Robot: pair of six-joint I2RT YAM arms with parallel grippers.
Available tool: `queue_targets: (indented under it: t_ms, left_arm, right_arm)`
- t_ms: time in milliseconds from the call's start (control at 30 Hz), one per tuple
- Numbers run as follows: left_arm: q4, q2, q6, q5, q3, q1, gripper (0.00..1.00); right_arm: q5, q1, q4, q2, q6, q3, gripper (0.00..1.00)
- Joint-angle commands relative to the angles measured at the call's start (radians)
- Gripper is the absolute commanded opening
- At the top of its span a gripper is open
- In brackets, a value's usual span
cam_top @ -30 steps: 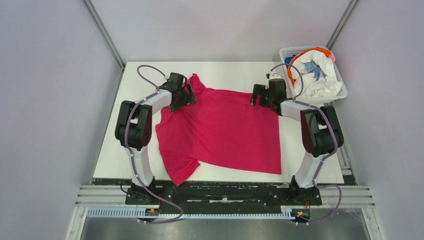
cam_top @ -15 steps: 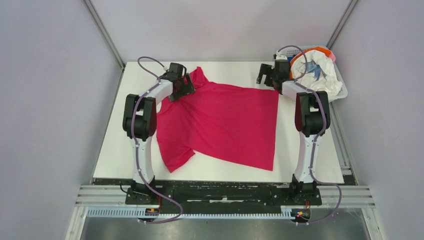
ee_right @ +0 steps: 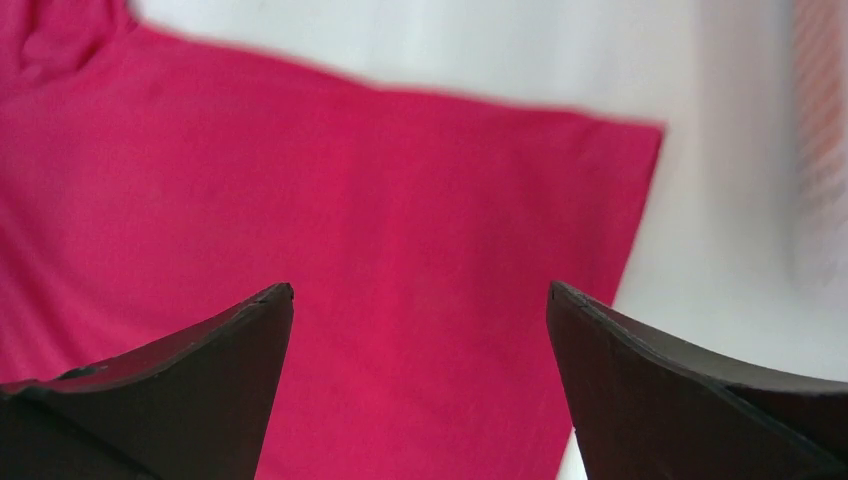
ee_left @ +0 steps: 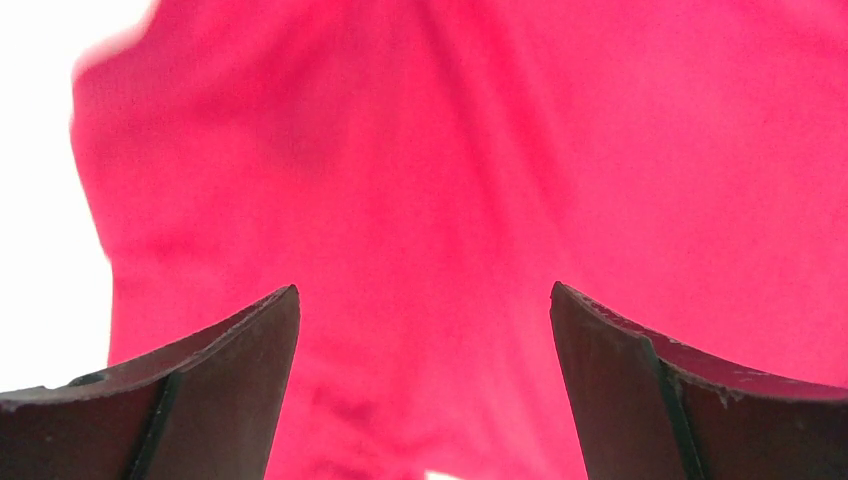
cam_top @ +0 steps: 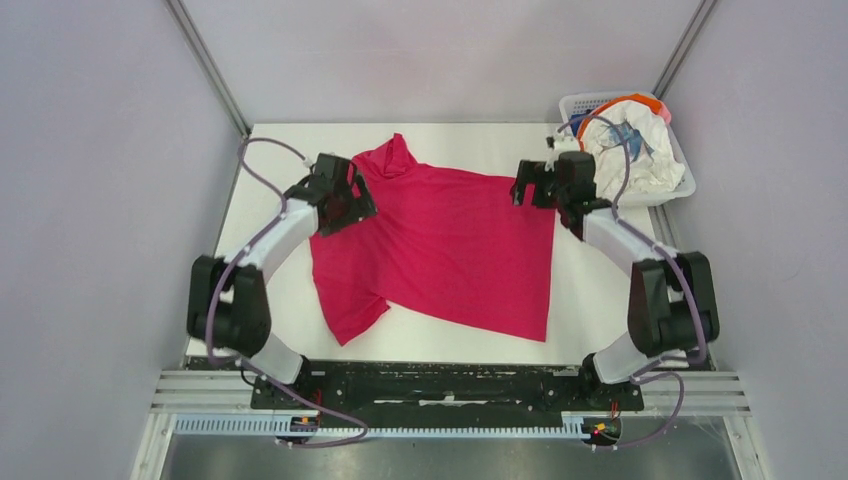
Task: Fold and stack the t-shirts
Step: Flatten out the tshirt
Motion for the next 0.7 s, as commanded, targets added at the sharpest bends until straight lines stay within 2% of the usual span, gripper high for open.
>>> queue_targets:
  t_ms: [0, 100, 200, 333, 467, 600, 667]
  left_arm:
    - [-0.147, -0.229, -0.16, -0.039, -0.232, -0.1, 1.0]
    - [-0.328, -0.367, -0.255, -0.162, -0.325, -0.182, 1.0]
    - [-0.42, -0.522, -0.338, -0.152, -0.43, -0.219, 1.0]
    - [-0.461, -0.702, -0.425, -0.091, -0.576, -0.221, 1.0]
    - [-0.461, -0.812, -0.491, -0.045, -0.677, -0.221, 1.0]
    - [-0.397, -0.839, -0.506, 0.013, -0.732, -0.221, 0.98]
    - [-0.39, -0.84, -0.507, 0.018, -0.747, -0.22, 0.91]
  right_arm:
    - [-0.016, 0.082, -0.006, -0.153, 0.057, -0.238, 0.98]
    - [-0.044, 0.124, -0.019, -0.241, 0.094, -0.361, 0.98]
    - [-0.065, 0.151, 0.007, -0.325, 0.122, -0.474, 0.98]
    - [-0.055, 0.156, -0.001, -0.419, 0.13, -0.556, 0.98]
    - [-0.046, 0.156, 0.011, -0.467, 0.132, -0.597, 0.98]
    - [-0.091, 0.156, 0.036, -0.443, 0.155, -0.596, 0.98]
    - [-0.098, 0.156, 0.053, -0.427, 0.17, -0.597, 0.98]
